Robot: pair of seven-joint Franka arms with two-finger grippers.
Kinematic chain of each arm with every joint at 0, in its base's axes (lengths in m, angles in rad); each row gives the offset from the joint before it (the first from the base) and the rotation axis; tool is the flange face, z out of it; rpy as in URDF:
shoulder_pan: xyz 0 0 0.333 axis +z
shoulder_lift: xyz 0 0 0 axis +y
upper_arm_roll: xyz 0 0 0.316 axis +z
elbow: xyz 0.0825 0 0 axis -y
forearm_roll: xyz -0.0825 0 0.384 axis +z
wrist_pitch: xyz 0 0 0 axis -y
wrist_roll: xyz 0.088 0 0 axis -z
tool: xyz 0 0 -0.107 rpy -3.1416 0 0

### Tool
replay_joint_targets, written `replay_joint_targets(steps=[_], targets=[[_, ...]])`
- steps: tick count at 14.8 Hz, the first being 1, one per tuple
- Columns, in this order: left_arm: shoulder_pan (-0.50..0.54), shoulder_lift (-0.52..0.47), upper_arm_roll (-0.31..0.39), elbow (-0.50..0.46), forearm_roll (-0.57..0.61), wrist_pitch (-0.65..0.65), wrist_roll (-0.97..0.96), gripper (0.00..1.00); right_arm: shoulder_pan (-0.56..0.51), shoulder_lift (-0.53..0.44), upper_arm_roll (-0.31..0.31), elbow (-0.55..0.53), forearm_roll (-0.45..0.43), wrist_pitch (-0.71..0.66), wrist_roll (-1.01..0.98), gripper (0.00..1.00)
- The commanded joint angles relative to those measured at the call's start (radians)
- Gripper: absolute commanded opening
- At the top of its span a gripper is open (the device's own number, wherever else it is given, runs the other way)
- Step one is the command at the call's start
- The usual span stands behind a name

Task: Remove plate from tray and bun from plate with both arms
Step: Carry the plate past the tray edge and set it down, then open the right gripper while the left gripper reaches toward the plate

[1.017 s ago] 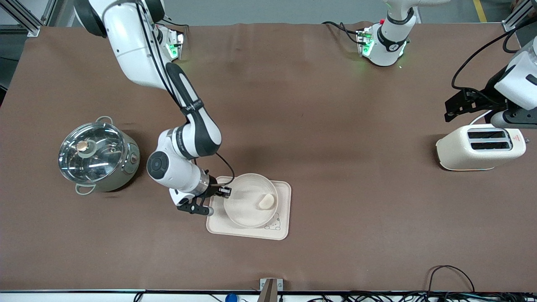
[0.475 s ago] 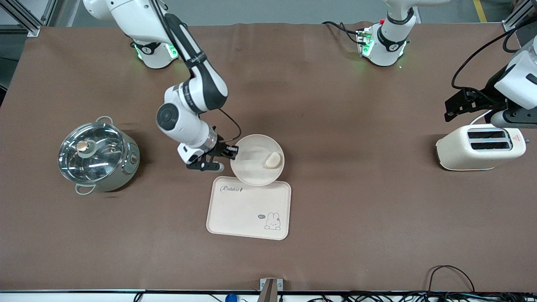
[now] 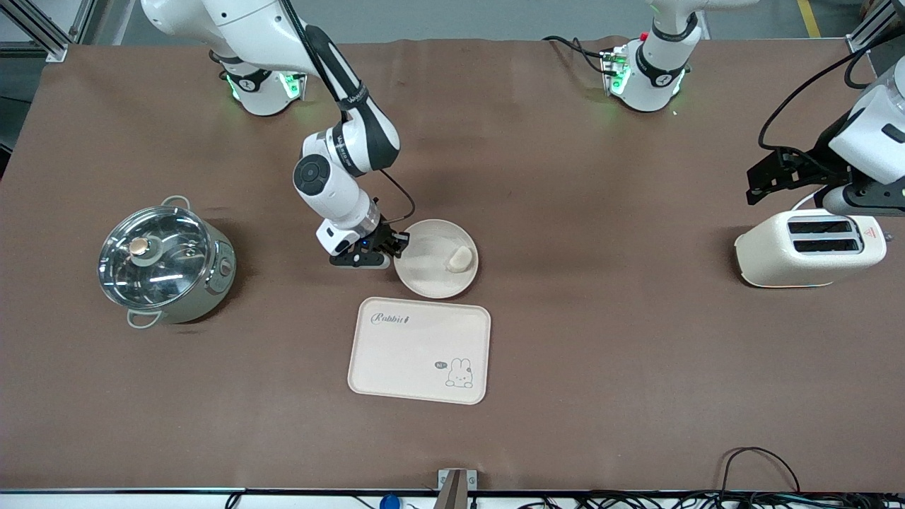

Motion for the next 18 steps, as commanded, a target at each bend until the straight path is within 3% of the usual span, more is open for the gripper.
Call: replay_joint_targets(steps=[1, 8, 9, 10, 12, 13, 14, 15, 18], targets=[[-0.005, 0.001, -0.003, -0.004, -0.010, -0.003, -0.003, 1.00, 0.003, -0.016, 0.004, -0.020, 0.020, 0.007, -0.019, 0.00], [-0.080, 0.112, -0.058, -0.012, -0.033, 0.032, -0.121, 1.00, 0.010, -0.016, 0.030, -0.053, 0.034, -0.016, -0.013, 0.00], [-0.106, 0.141, -0.061, -0.012, -0.033, 0.047, -0.167, 1.00, 0.008, -0.016, 0.030, -0.051, 0.034, -0.016, -0.012, 0.04], [-0.135, 0.166, -0.064, -0.012, -0.033, 0.069, -0.210, 1.00, 0.005, -0.015, 0.030, -0.051, 0.034, -0.017, -0.009, 0.22], [-0.197, 0.215, -0.064, -0.010, -0.031, 0.110, -0.305, 1.00, 0.008, -0.015, 0.030, -0.051, 0.034, -0.017, -0.007, 0.74], [-0.221, 0.240, -0.064, -0.010, -0.031, 0.133, -0.347, 1.00, 0.007, -0.018, 0.030, -0.051, 0.034, -0.023, -0.004, 0.78], [-0.241, 0.266, -0.064, -0.009, -0.031, 0.154, -0.385, 1.00, 0.008, -0.021, 0.030, -0.042, 0.035, -0.067, 0.017, 0.90], [-0.267, 0.290, -0.064, -0.009, -0.033, 0.170, -0.423, 1.00, 0.004, -0.031, 0.028, -0.027, 0.040, -0.122, 0.045, 0.97], [-0.341, 0.359, -0.064, -0.009, -0.031, 0.227, -0.564, 1.00, -0.036, -0.103, 0.022, -0.007, 0.040, -0.232, 0.057, 1.00]])
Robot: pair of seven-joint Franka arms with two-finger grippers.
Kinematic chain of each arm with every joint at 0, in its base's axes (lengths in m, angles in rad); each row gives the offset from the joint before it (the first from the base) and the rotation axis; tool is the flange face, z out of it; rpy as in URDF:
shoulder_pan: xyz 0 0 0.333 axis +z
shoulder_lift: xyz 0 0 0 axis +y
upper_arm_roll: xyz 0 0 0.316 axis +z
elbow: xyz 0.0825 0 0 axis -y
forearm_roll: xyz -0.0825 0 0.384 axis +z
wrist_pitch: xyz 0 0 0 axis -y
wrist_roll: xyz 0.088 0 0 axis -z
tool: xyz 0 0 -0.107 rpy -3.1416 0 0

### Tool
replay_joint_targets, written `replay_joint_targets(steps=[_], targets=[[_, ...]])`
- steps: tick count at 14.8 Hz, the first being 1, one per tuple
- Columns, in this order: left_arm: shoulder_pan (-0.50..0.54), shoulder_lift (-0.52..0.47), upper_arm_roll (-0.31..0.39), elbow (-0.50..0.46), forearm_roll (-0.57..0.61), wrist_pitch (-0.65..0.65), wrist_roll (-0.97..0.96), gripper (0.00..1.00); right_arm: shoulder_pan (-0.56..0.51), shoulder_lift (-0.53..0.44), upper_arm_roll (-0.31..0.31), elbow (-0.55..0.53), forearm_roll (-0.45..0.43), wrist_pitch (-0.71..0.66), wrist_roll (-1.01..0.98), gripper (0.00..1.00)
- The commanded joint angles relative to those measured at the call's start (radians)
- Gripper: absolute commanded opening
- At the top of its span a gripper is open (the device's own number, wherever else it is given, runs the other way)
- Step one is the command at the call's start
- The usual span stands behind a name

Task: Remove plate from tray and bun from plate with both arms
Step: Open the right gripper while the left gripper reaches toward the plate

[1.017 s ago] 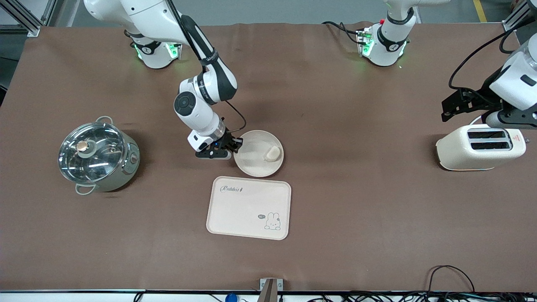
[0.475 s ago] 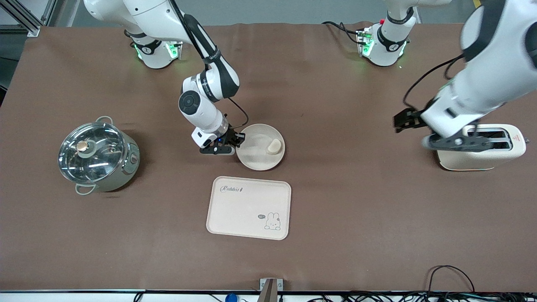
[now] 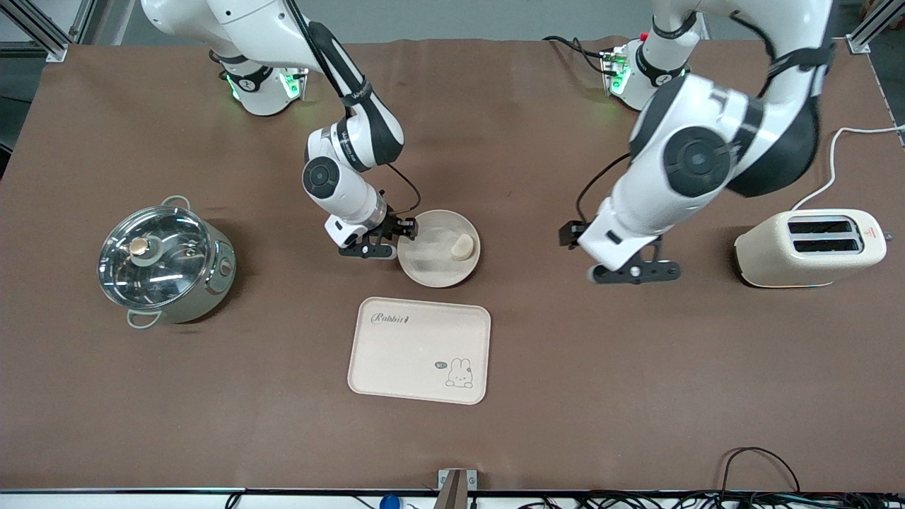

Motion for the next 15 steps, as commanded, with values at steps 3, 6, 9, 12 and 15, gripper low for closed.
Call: replay_joint_targets(steps=[3, 6, 9, 12, 15], targets=[[-0.115, 0.114, 0.003, 0.016, -0.011, 0.123, -0.225, 1.00, -0.127, -0.155, -0.041, 0.026, 0.004, -0.122, -0.014, 1.00], [-0.202, 0.194, 0.003, 0.016, -0.007, 0.238, -0.376, 1.00, -0.242, -0.152, -0.074, 0.272, -0.110, -0.417, -0.027, 1.00], [-0.267, 0.275, 0.006, 0.017, -0.001, 0.348, -0.517, 1.00, -0.304, -0.152, -0.075, 0.484, -0.375, -0.595, -0.034, 1.00], [-0.308, 0.318, 0.012, 0.017, 0.018, 0.391, -0.686, 1.00, -0.348, -0.166, -0.077, 0.609, -0.509, -0.766, -0.034, 1.00], [-0.320, 0.340, 0.012, 0.019, 0.032, 0.394, -0.809, 0.99, -0.387, -0.223, -0.080, 0.687, -0.542, -0.901, -0.037, 1.00]])
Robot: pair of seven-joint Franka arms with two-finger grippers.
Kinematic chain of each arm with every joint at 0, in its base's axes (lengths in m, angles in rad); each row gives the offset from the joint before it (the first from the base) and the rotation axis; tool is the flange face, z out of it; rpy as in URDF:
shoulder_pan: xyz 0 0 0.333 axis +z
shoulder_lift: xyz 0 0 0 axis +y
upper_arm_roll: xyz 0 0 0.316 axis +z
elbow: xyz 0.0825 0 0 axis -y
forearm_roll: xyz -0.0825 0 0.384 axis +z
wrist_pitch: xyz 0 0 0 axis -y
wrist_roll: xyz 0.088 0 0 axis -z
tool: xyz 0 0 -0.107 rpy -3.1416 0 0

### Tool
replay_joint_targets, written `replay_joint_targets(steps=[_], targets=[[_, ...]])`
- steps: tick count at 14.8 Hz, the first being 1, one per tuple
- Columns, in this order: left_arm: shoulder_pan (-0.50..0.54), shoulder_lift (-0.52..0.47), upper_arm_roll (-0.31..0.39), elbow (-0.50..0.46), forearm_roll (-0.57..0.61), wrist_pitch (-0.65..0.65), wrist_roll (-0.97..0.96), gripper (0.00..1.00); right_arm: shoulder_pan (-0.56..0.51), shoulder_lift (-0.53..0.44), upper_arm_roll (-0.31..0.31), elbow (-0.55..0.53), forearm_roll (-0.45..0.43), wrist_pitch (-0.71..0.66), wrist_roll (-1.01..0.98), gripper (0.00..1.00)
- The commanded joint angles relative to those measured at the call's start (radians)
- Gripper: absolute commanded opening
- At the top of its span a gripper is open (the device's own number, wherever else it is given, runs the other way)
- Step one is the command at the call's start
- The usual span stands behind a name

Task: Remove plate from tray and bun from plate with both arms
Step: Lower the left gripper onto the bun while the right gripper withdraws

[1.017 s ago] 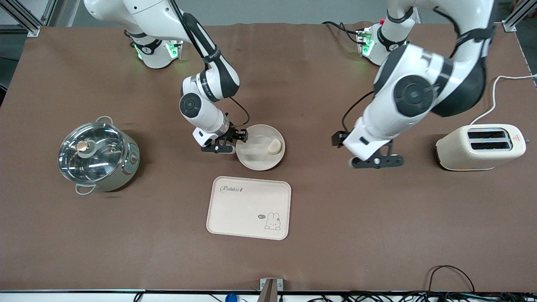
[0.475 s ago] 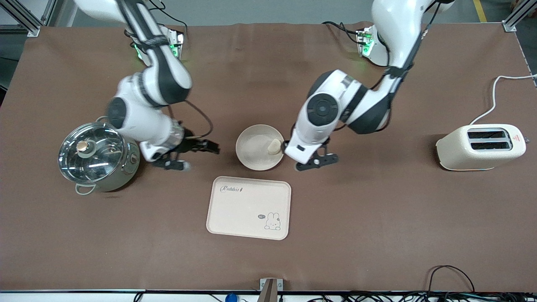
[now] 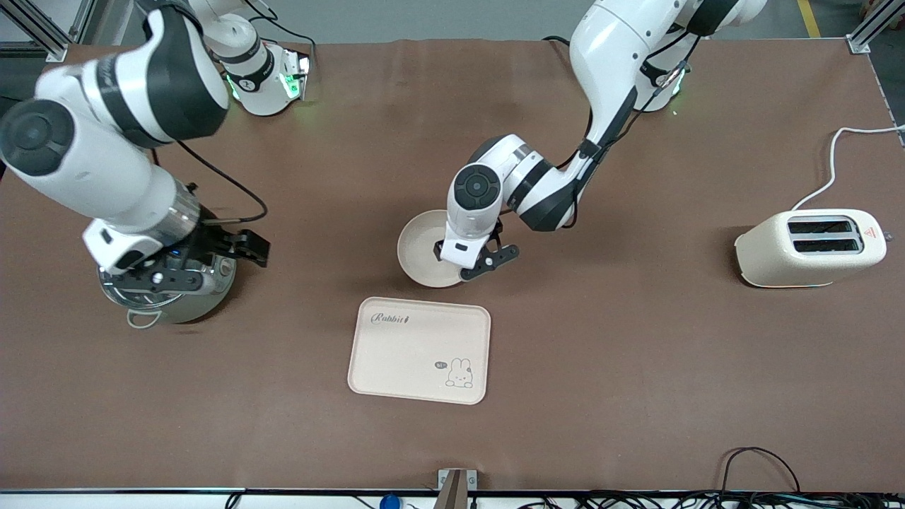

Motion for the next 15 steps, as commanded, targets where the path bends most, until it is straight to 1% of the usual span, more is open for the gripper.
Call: replay_joint_targets(steps=[1, 2, 4, 6, 8, 10, 12, 14, 15], targets=[[-0.023, 0.019, 0.014, 0.017, 0.021, 0.009, -0.123, 0.99, -0.046, -0.046, 0.011, 0.071, -0.031, -0.137, 0.001, 1.00], [-0.024, 0.029, 0.014, 0.015, 0.024, 0.028, -0.172, 0.98, -0.069, -0.066, 0.015, 0.084, -0.030, -0.197, 0.001, 1.00], [-0.027, 0.058, 0.014, 0.015, 0.062, 0.053, -0.258, 0.97, -0.107, -0.143, 0.013, 0.069, -0.030, -0.245, -0.074, 1.00], [-0.041, 0.072, 0.012, 0.015, 0.086, 0.053, -0.282, 0.95, -0.149, -0.198, 0.015, 0.046, -0.037, -0.260, -0.111, 1.00], [-0.041, 0.078, 0.012, 0.015, 0.084, 0.053, -0.283, 0.92, -0.161, -0.246, 0.015, 0.029, -0.039, -0.297, -0.111, 1.00], [-0.043, 0.085, 0.012, 0.017, 0.083, 0.058, -0.283, 0.90, -0.189, -0.276, 0.022, 0.030, -0.043, -0.311, -0.113, 1.00], [-0.041, 0.096, 0.012, 0.018, 0.083, 0.062, -0.282, 0.88, -0.199, -0.284, 0.022, 0.049, -0.049, -0.338, -0.114, 1.00], [-0.043, 0.102, 0.012, 0.017, 0.084, 0.081, -0.282, 0.82, -0.201, -0.289, 0.015, 0.062, -0.057, -0.364, -0.137, 1.00], [-0.043, 0.108, 0.012, 0.018, 0.083, 0.081, -0.282, 0.79, -0.219, -0.290, 0.018, 0.063, -0.063, -0.366, -0.159, 1.00]])
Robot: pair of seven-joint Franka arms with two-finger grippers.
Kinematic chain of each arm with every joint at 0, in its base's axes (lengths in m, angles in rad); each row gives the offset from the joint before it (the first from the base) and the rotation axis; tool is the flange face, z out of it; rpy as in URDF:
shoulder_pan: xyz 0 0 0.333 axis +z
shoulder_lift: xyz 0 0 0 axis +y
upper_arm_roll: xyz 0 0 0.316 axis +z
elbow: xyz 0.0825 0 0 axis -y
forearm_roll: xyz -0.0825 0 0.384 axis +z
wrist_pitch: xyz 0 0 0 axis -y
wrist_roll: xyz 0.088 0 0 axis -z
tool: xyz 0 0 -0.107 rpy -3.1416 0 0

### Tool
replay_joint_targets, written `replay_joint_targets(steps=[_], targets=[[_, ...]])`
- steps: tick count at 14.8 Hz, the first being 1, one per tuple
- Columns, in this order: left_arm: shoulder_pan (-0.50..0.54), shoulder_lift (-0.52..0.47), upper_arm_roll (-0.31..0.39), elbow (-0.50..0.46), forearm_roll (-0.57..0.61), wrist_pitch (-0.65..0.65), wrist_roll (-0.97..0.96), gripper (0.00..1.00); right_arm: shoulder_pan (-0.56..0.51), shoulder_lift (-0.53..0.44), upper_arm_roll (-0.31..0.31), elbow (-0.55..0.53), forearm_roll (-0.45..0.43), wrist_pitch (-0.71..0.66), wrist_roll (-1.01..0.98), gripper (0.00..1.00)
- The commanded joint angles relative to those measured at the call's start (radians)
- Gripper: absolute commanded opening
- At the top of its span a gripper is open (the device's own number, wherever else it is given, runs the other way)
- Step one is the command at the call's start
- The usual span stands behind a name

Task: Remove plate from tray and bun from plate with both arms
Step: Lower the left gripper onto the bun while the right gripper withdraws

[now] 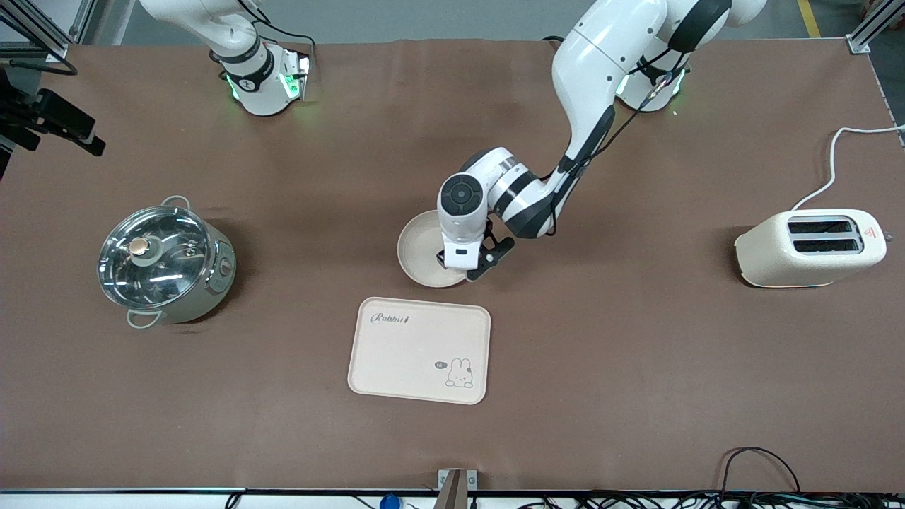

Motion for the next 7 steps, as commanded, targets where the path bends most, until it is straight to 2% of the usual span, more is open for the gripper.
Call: replay_joint_targets(steps=[1, 7], targets=[[-0.011, 0.022, 0.008, 0.018, 0.018, 0.015, -0.018, 0.77, -0.043, -0.020, 0.024, -0.018, -0.025, -0.009, -0.042, 1.00], [-0.011, 0.024, 0.006, 0.018, 0.018, 0.026, -0.018, 0.56, -0.077, -0.013, 0.015, -0.029, -0.030, -0.018, -0.087, 1.00]])
